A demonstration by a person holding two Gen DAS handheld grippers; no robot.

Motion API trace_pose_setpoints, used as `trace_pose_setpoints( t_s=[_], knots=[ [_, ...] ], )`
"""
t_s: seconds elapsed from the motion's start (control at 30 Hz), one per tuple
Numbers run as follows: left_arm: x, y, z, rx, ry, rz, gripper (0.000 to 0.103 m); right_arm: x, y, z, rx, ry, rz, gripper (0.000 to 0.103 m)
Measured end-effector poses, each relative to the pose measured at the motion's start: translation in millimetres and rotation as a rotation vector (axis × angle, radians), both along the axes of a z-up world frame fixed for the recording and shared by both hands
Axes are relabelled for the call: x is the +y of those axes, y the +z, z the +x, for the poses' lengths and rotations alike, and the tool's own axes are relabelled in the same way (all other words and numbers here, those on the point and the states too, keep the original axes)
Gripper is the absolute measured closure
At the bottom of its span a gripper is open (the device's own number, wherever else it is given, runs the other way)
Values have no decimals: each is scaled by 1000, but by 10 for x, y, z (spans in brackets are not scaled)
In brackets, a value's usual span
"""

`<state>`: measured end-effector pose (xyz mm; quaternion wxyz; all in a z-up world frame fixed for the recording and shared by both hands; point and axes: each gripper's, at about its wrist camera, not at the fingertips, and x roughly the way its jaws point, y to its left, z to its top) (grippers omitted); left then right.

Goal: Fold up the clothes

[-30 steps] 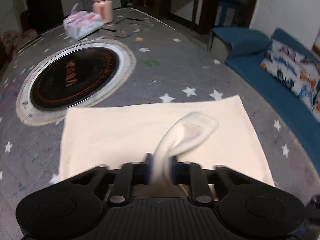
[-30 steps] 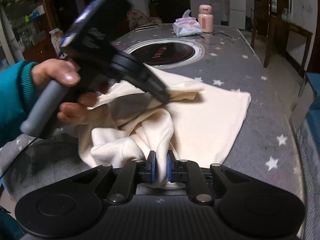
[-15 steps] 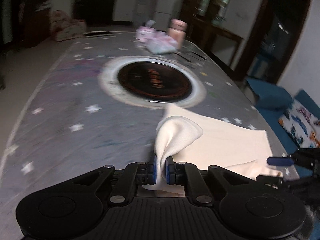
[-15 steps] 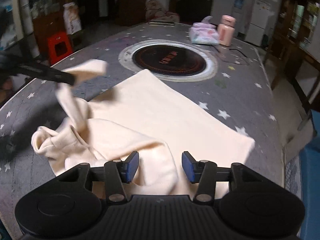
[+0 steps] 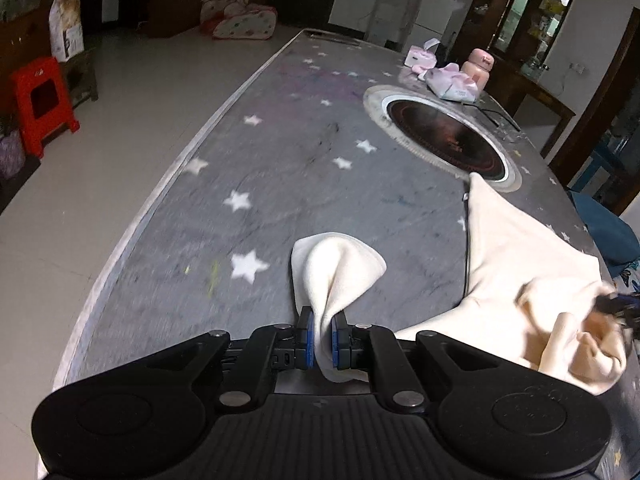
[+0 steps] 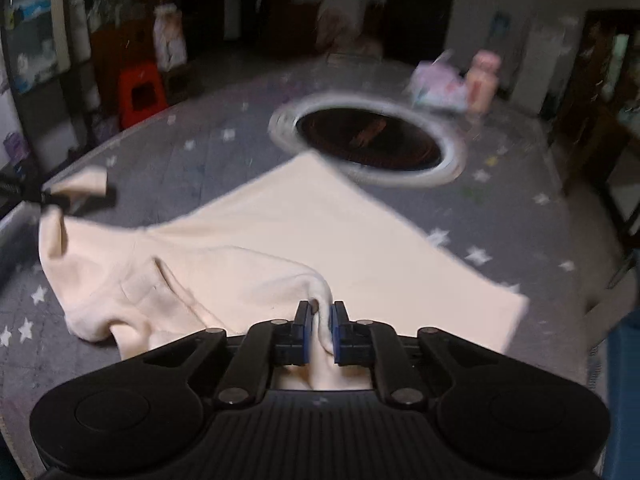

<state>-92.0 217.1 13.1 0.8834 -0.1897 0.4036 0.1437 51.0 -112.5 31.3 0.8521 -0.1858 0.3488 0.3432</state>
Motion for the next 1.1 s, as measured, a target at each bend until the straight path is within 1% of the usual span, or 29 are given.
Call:
trace_pose_setpoints(
  t_s=[0.07, 0.2, 0.3, 0.43, 0.47, 0.53, 0.57, 0.6, 0.7, 0.83, 0.9, 0.97, 1.03, 1.1],
  knots=[
    [26, 4, -59, -3, 7, 5, 94, -180, 139, -129, -53, -70, 31, 95],
    [89, 13, -234, -4, 37, 16, 94, -641, 358, -365, -138, -251, 109, 95],
    [132, -10, -359, 6, 52, 19, 94, -1139, 419, -583, -156, -432, 195, 95],
    [159, -73, -469, 24, 56, 30, 94, -1587, 154, -642, -78, -592, 191, 94],
    [164, -73, -491, 25, 59, 32, 94, -1641, 55, -629, -38, -620, 178, 93],
    [182, -66, -528, 29, 71, 38, 93, -1743, -146, -601, 44, -676, 150, 86],
    [194, -63, -537, 33, 77, 46, 93, -1745, -137, -610, 39, -667, 152, 82],
    [208, -61, -547, 38, 84, 55, 90, -1745, -124, -621, 30, -658, 154, 75],
    [242, -35, -595, 49, 97, 83, 87, -1745, -82, -652, 6, -628, 160, 69],
    [257, -13, -648, 55, 111, 108, 77, -1745, -28, -693, -26, -588, 168, 68],
    [267, -14, -668, 58, 125, 110, 75, -1745, 0, -713, -42, -568, 172, 68],
    [279, -12, -682, 59, 137, 110, 74, -1605, -26, -720, -32, -504, 170, 68],
    [297, -2, -685, 61, 146, 114, 72, -1364, -101, -699, -26, -439, 131, 68],
    [319, 11, -698, 67, 156, 124, 72, -1195, -185, -624, -36, -414, 81, 64]
  ],
)
